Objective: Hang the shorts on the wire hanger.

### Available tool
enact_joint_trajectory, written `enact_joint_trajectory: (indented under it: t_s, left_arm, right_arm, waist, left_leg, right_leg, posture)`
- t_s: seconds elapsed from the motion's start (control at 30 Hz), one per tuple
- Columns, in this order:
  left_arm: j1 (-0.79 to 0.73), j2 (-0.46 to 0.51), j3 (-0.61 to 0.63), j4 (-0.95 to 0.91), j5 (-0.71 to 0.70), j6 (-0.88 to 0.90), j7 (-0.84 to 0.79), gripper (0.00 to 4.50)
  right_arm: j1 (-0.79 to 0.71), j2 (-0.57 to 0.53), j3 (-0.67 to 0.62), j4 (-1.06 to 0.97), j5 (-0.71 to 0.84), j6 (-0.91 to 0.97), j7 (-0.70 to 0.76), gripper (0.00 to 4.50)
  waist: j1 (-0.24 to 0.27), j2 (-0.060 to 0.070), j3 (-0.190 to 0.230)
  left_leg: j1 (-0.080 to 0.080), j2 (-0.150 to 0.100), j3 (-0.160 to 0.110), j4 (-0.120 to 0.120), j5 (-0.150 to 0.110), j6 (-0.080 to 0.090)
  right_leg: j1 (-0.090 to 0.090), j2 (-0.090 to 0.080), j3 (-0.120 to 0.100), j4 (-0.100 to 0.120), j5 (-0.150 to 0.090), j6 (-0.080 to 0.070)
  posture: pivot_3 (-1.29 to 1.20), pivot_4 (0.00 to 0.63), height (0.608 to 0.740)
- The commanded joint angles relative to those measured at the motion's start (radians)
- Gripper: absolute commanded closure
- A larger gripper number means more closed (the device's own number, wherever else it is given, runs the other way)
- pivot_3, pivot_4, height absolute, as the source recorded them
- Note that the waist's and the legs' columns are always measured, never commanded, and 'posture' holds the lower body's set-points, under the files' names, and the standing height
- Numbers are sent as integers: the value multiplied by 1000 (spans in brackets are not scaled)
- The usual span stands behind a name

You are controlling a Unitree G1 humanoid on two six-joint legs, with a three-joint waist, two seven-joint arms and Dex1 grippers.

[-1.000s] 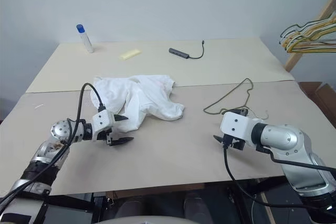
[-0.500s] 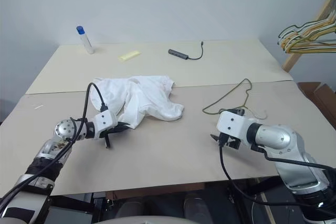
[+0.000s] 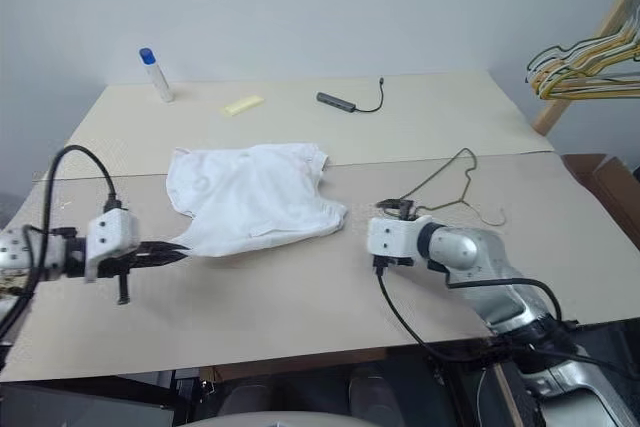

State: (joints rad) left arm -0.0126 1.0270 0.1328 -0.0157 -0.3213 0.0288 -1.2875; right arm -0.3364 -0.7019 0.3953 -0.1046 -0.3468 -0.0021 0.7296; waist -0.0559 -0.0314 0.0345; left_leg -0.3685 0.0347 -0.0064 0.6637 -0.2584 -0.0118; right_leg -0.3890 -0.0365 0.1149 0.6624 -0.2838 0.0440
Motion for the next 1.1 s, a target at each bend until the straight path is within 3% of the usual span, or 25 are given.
enact_joint_trajectory:
  t_s: [0.03,0.43,0.87,1.0,1.1]
  left_arm:
    - [38,46,73,-61,-26,15,-25,4474]
    - [67,73,140,-115,-49,76,-51,4474]
    - [67,82,159,-67,-47,86,-79,4500]
    - [44,75,93,-14,96,-5,6,4500]
    - [28,40,86,-69,27,51,6,4500]
  right_arm:
    - [-68,40,43,71,-60,-113,-30,0]
    - [-216,162,138,380,-182,-344,-101,0]
    - [-278,225,135,530,-240,-390,-174,4343]
    - [-299,191,118,506,-291,-379,-214,4478]
    - [-257,68,53,318,-234,-340,-68,4478]
  waist:
    - [7,0,0]
    - [15,-2,-1]
    - [13,-2,-1]
    - [14,-1,0]
    - [24,0,1]
  left_leg:
    - [0,0,0,0,0,0]
    - [1,0,0,0,0,0]
    - [2,0,0,0,0,0]
    - [2,0,0,0,0,0]
    - [0,0,0,0,0,0]
  right_leg:
    - [0,0,0,0,0,0]
    - [0,0,0,1,0,-1]
    - [1,1,0,2,0,-2]
    - [0,1,0,2,0,-2]
    - [0,0,0,2,0,-2]
  posture:
    - [50,0,740]
    - [82,0,740]
    - [90,0,740]
    - [81,0,740]
    - [69,0,740]
